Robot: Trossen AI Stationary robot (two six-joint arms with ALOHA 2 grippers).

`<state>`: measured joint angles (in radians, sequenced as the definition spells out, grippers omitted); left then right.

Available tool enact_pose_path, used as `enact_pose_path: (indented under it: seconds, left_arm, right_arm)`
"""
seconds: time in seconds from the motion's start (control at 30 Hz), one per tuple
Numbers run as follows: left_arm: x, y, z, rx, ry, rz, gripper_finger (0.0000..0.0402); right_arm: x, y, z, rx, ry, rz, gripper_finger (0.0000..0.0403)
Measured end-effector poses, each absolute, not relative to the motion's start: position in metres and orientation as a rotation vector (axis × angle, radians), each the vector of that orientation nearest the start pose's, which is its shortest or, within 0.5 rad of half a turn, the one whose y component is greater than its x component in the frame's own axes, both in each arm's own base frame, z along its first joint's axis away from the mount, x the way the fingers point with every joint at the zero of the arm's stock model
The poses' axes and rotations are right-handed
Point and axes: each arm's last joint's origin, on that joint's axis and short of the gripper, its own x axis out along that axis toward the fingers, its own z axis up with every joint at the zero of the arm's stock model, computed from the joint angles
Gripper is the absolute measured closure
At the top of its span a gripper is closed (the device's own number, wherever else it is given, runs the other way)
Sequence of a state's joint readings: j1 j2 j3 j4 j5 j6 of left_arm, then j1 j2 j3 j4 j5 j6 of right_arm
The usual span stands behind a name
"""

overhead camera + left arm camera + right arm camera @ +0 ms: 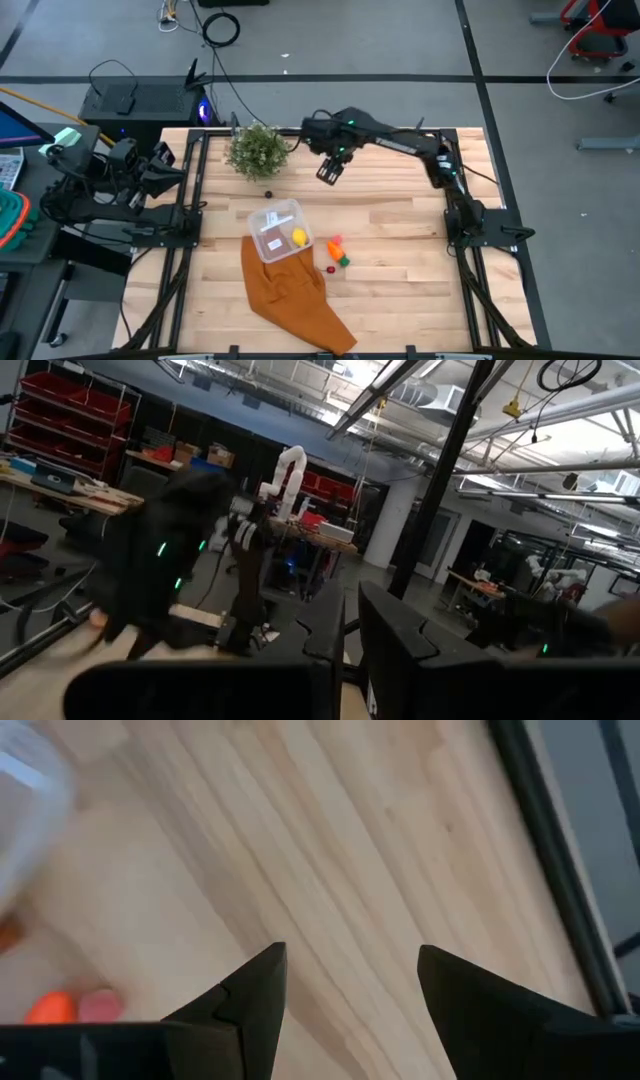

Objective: Pick and placing Produce into tupperware
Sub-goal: Put the top pink peach into the bin

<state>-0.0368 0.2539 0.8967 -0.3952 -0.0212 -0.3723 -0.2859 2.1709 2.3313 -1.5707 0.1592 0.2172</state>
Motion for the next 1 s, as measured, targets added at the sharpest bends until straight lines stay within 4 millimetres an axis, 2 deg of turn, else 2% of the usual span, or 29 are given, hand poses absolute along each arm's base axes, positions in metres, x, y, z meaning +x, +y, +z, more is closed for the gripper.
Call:
enact_pose_path:
  seconds: [0.1, 0.2, 0.33, 0.47, 0.57, 0.67, 0.83, 1.0]
  left_arm:
    - [0.019, 0.000, 0.388, -0.375, -0.235, -0.060, 0.0360]
    - [0.019, 0.000, 0.388, -0.374, -0.235, -0.060, 0.0357]
    - [0.019, 0.000, 0.388, -0.374, -0.235, -0.060, 0.0357]
    - [0.019, 0.000, 0.388, -0.374, -0.236, -0.060, 0.0361]
    - [0.018, 0.000, 0.388, -0.375, -0.238, -0.053, 0.0362]
    - [0.018, 0.000, 0.388, -0.377, -0.240, -0.043, 0.0358]
    - [0.018, 0.000, 0.388, -0.377, -0.240, -0.041, 0.0356]
    - [0.018, 0.001, 0.388, -0.379, -0.243, -0.025, 0.0361]
  right_arm:
    - [0.381, -0.109, 0.344, 0.267, 1.346, -0.487, 0.0206]
    - [0.356, -0.092, 0.349, 0.296, 1.344, -0.442, 0.0206]
    - [0.313, -0.058, 0.338, 0.367, 1.281, -0.431, 0.0206]
    - [0.264, -0.024, 0.319, 0.495, 1.212, -0.454, 0.0206]
    - [0.230, -0.007, 0.305, 0.574, 1.168, -0.532, 0.0206]
    - [0.209, 0.005, 0.291, 0.635, 1.156, -0.561, 0.0206]
    - [0.198, 0.009, 0.273, 0.628, 1.221, -0.597, 0.0206]
    - [0.201, -0.022, 0.250, 0.569, 1.312, -0.720, 0.0206]
